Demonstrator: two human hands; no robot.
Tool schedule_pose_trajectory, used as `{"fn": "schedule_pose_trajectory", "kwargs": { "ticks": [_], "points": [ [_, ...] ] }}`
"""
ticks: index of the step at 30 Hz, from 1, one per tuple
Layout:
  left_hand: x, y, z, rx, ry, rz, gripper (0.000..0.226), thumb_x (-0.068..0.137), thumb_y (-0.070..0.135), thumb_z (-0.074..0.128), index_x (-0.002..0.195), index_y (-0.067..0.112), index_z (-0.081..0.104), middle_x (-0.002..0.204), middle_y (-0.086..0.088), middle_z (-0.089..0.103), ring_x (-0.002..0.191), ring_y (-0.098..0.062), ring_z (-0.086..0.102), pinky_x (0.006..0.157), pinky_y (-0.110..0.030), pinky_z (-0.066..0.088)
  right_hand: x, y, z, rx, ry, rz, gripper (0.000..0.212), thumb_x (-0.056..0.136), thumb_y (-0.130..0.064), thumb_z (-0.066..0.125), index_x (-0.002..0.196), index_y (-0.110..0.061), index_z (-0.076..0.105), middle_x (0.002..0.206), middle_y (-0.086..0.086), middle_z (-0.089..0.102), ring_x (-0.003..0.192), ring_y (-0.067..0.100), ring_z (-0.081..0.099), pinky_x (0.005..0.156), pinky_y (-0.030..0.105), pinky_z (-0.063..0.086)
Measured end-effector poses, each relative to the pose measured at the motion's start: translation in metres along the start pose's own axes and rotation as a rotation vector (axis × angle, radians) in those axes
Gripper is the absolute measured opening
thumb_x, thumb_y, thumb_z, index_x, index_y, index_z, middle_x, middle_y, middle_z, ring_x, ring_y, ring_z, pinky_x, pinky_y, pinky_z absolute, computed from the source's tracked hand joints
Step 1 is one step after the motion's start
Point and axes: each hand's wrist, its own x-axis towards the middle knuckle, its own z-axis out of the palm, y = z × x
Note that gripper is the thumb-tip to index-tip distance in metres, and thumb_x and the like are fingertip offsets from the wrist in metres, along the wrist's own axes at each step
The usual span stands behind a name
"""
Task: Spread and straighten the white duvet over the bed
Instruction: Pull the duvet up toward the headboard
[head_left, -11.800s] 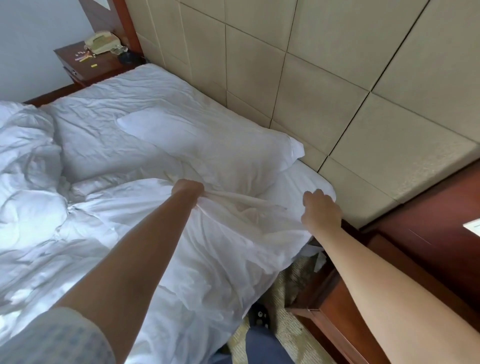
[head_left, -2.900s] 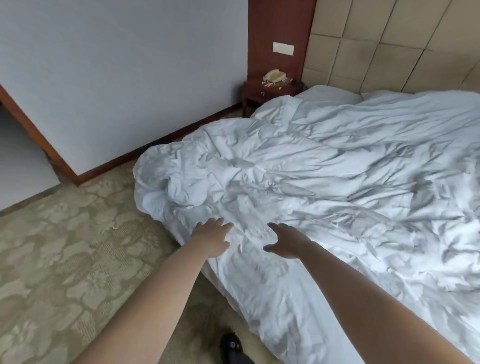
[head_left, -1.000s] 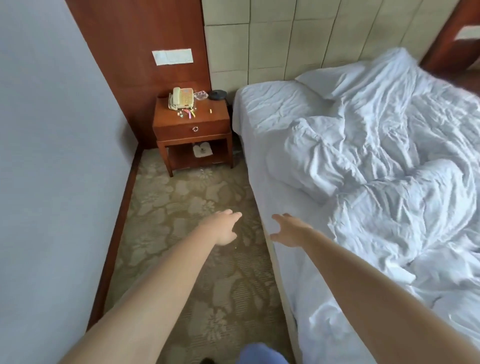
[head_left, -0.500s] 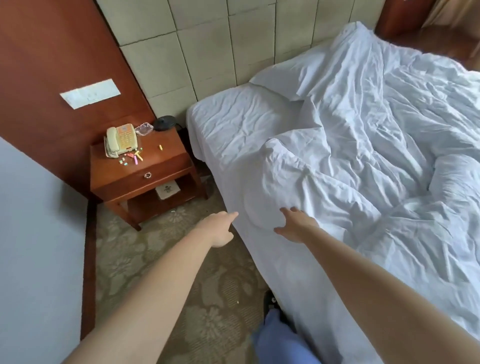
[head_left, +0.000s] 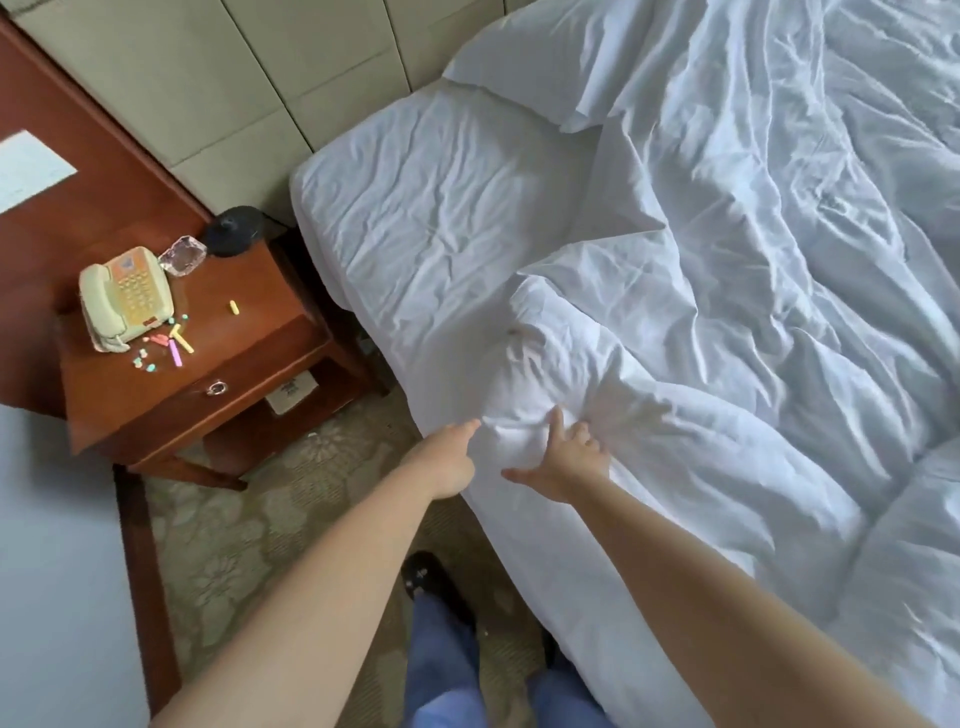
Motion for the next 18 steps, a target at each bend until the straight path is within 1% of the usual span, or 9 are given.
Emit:
{"fn": "schedule_pose_trajectory", "kwargs": {
  "ticks": [3,4,6,7,9,11,14,16,18],
  "points": [
    [0.026,-0.02,-0.011,-0.002,-0.013,-0.008,0.066,0.094,0.006,0.036,0.152,0.029,0.014,0.158,0.002,0.018,0.143,-0.021,0.024,0.115,-0.039,0.028,0.027,-0.023,0.018,-0.028,0.017,0.162,0.116,0.069,-0.076,0.055,0.15,-0.017,-0.003,0.15,0.021,0.021,0.134,0.038,0.033,0.112,0.046,0.021],
    [0.034,-0.028,-0.016,-0.01,-0.012,-0.015,0.066,0.094,0.006,0.036,0.152,0.029,0.015,0.158,0.002,0.018,0.143,-0.021,0.023,0.115,-0.039,0.028,0.034,-0.029,0.021,-0.059,0.043,0.209,0.105,0.075,-0.067,0.055,0.149,-0.015,0.002,0.147,0.02,0.026,0.133,0.037,0.034,0.113,0.048,0.018],
    [0.049,-0.04,-0.027,-0.021,-0.014,-0.021,0.065,0.095,0.006,0.035,0.152,0.027,0.015,0.158,0.001,0.017,0.143,-0.02,0.022,0.116,-0.037,0.025,0.044,-0.034,0.022,-0.146,0.118,0.227,0.069,0.087,-0.041,0.049,0.144,-0.013,0.023,0.138,0.015,0.04,0.126,0.032,0.045,0.114,0.049,0.015],
    [0.055,-0.045,-0.032,-0.021,-0.018,-0.022,0.064,0.095,0.005,0.034,0.152,0.026,0.015,0.158,0.0,0.018,0.144,-0.02,0.022,0.117,-0.036,0.025,0.046,-0.034,0.02,-0.159,0.14,0.218,0.051,0.09,-0.029,0.044,0.137,-0.014,0.035,0.132,0.011,0.047,0.12,0.029,0.051,0.113,0.047,0.016],
    [0.066,-0.049,-0.04,-0.022,-0.026,-0.017,0.06,0.097,0.008,0.033,0.152,0.024,0.016,0.158,-0.001,0.019,0.143,-0.021,0.024,0.115,-0.033,0.027,0.045,-0.034,0.011,-0.04,0.199,0.208,0.034,0.091,-0.016,0.039,0.122,-0.017,0.051,0.12,0.007,0.054,0.111,0.027,0.056,0.106,0.04,0.026],
    [0.07,-0.046,-0.049,-0.038,-0.046,-0.002,0.055,0.1,0.014,0.032,0.152,0.024,0.016,0.156,-0.004,0.023,0.139,-0.022,0.031,0.111,-0.032,0.032,0.036,-0.038,-0.006,0.195,0.244,0.209,0.031,0.089,-0.015,0.038,0.113,-0.015,0.057,0.114,0.01,0.056,0.105,0.031,0.056,0.092,0.036,0.036],
    [0.071,-0.034,-0.068,-0.088,-0.116,0.015,0.061,0.098,0.013,0.034,0.152,0.028,0.011,0.154,-0.006,0.027,0.135,-0.024,0.037,0.107,-0.032,0.036,0.017,-0.057,-0.052,0.495,0.324,0.199,0.021,0.092,-0.02,0.038,0.094,-0.008,0.055,0.107,0.016,0.062,0.102,0.034,0.056,0.077,0.033,0.035],
    [0.067,-0.022,-0.089,-0.16,-0.124,0.045,0.066,0.096,0.013,0.039,0.153,0.029,0.008,0.153,-0.007,0.027,0.135,-0.026,0.035,0.11,-0.035,0.035,0.005,-0.076,-0.093,0.611,0.4,0.188,0.026,0.096,-0.024,0.035,0.087,-0.008,0.053,0.106,0.018,0.064,0.102,0.035,0.056,0.079,0.034,0.037],
    [0.057,-0.013,-0.117,-0.258,-0.073,0.057,0.062,0.098,0.02,0.043,0.152,0.025,0.013,0.15,-0.01,0.032,0.132,-0.028,0.038,0.11,-0.037,0.036,-0.007,-0.097,-0.134,0.717,0.485,0.156,0.035,0.098,-0.027,0.034,0.091,-0.004,0.06,0.107,0.019,0.065,0.102,0.036,0.057,0.083,0.035,0.039]
  ]
}}
